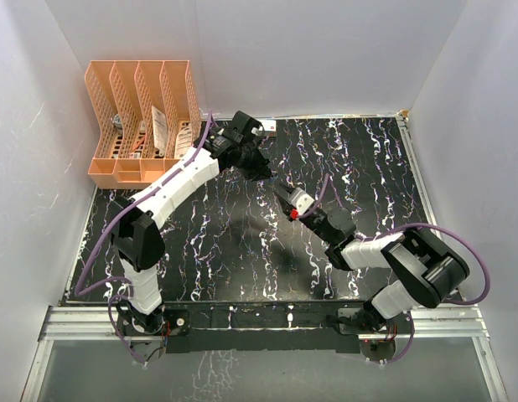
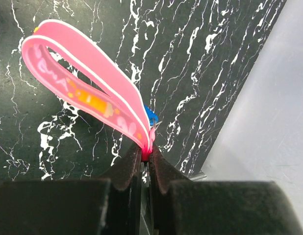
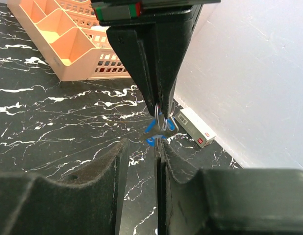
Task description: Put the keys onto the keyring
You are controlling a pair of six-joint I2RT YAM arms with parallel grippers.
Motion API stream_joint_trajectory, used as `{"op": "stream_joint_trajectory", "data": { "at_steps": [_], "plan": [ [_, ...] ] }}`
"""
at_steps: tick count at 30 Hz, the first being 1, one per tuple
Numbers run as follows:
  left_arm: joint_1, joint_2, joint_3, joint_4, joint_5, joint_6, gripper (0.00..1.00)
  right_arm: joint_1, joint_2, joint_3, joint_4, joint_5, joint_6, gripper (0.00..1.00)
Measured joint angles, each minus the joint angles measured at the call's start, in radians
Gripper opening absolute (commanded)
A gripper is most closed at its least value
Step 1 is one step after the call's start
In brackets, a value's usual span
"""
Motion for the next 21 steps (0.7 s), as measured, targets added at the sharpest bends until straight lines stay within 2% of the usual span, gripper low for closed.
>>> {"op": "stream_joint_trajectory", "data": {
  "at_steps": [21],
  "plan": [
    [0.0, -0.014, -0.06, 0.039, 0.036, -0.022, 0.0, 0.0, 0.044, 0.036, 0.003, 0.003, -0.002, 0.21]
  ]
}}
